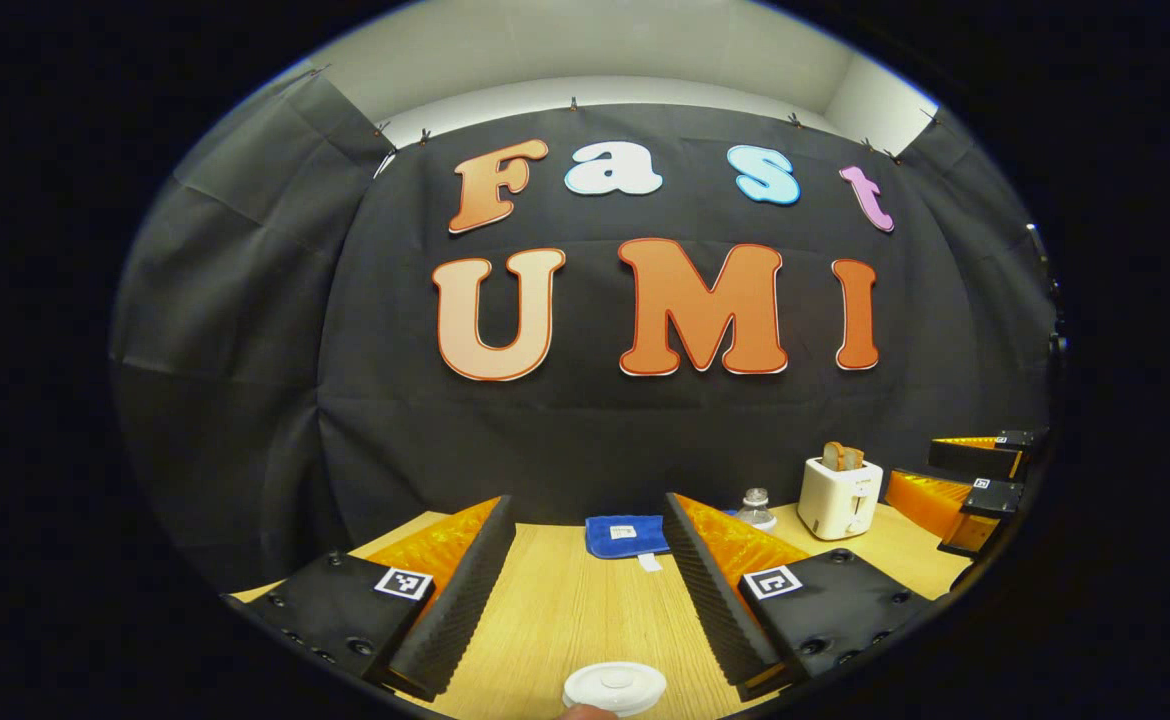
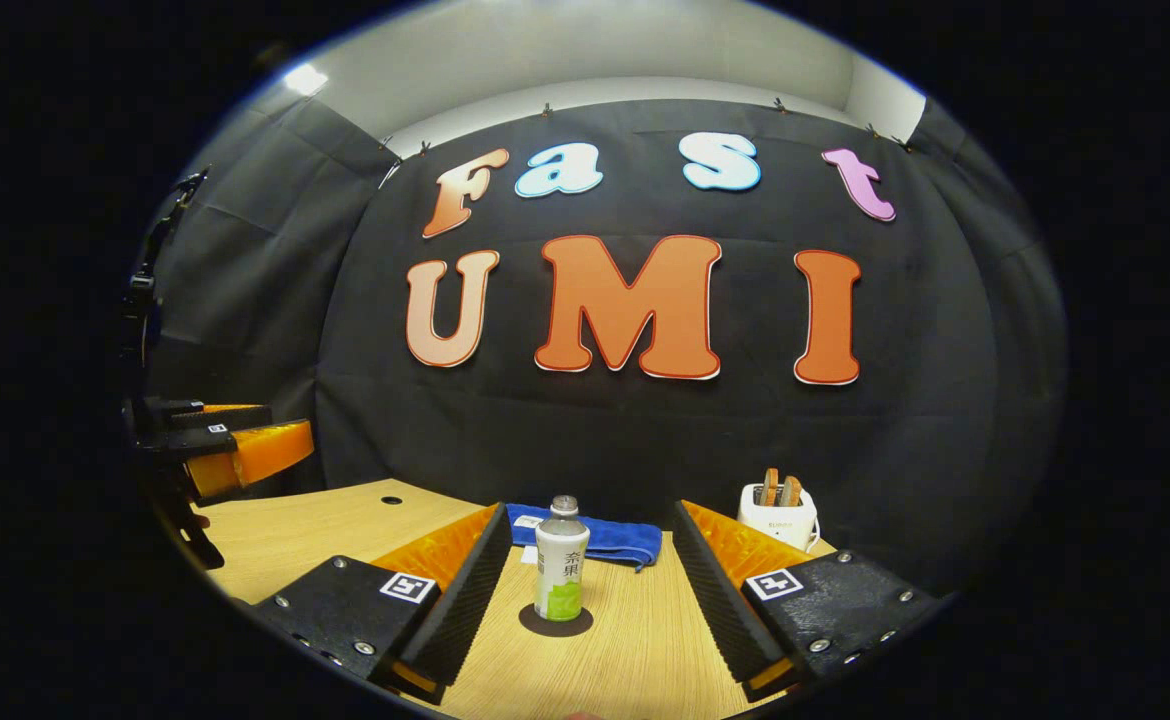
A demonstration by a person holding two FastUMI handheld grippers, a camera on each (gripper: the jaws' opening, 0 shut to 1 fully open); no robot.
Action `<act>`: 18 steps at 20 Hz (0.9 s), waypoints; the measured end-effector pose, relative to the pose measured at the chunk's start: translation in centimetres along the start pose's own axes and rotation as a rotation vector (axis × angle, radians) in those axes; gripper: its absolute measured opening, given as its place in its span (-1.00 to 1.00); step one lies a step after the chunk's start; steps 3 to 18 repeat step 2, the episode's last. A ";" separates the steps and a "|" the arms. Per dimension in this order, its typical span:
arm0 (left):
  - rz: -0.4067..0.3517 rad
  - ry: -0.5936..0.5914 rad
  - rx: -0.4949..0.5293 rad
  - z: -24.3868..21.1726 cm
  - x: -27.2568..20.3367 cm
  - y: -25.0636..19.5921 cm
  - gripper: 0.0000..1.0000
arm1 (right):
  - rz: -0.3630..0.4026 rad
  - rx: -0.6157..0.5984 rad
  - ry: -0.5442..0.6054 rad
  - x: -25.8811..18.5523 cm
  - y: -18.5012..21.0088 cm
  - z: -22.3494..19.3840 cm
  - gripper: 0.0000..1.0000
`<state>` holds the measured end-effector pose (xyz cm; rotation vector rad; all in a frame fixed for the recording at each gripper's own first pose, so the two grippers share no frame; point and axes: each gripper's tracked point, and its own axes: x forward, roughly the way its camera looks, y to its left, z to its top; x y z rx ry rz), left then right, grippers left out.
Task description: Open the teacup lid with one hand, grasp the water bottle and pour water into the teacup with the other hand; after pouring, place the water bottle on the coaster and then close the teacup lid.
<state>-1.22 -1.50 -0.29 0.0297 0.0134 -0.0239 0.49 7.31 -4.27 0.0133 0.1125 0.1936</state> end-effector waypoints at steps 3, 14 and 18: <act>0.010 -0.007 0.010 0.2 -0.2 0.2 0.94 | -0.003 0.006 -0.002 0.1 -0.1 0.2 0.94; 0.010 -0.007 0.010 0.2 -0.2 0.2 0.94 | -0.003 0.006 -0.002 0.1 -0.1 0.2 0.94; 0.010 -0.007 0.010 0.2 -0.2 0.2 0.94 | -0.003 0.006 -0.002 0.1 -0.1 0.2 0.94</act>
